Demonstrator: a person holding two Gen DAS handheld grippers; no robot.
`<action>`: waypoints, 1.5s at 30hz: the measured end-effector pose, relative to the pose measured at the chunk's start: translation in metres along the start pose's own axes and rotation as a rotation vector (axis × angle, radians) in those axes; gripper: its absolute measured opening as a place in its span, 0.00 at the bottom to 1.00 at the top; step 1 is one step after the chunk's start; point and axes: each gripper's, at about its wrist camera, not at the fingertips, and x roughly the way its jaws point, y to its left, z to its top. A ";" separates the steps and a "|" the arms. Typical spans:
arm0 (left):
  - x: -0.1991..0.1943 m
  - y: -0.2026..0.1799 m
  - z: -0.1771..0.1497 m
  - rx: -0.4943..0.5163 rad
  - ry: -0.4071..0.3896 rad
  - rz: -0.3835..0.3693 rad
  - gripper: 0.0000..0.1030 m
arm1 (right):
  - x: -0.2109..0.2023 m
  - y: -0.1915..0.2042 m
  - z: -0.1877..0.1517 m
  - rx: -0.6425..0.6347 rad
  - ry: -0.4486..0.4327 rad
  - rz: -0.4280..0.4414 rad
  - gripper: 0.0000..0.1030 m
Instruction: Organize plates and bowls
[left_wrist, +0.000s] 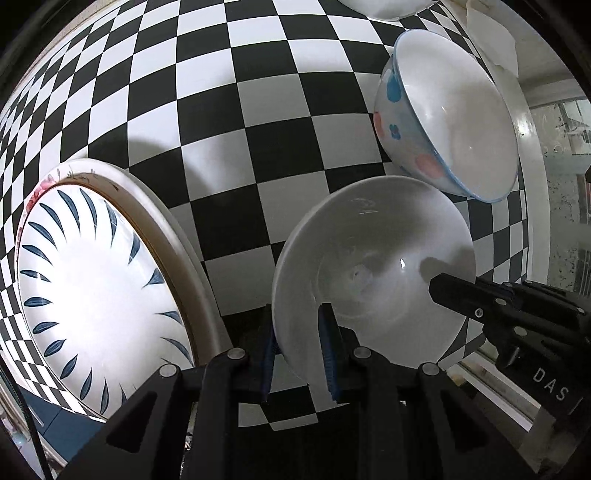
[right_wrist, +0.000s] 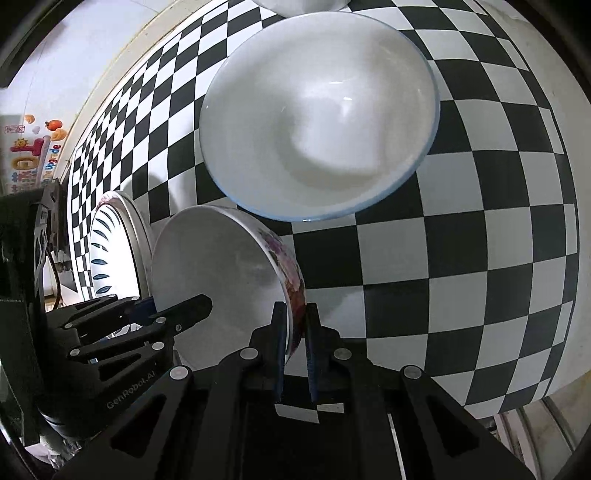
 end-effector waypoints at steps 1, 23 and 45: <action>0.000 0.000 -0.001 -0.003 0.002 0.000 0.18 | 0.000 0.000 0.000 -0.001 0.000 -0.001 0.10; -0.059 -0.027 0.111 0.044 -0.120 -0.068 0.43 | -0.070 -0.070 0.046 0.213 -0.175 0.134 0.50; -0.075 -0.040 0.111 0.100 -0.080 -0.061 0.16 | -0.069 -0.056 0.068 0.177 -0.161 0.106 0.14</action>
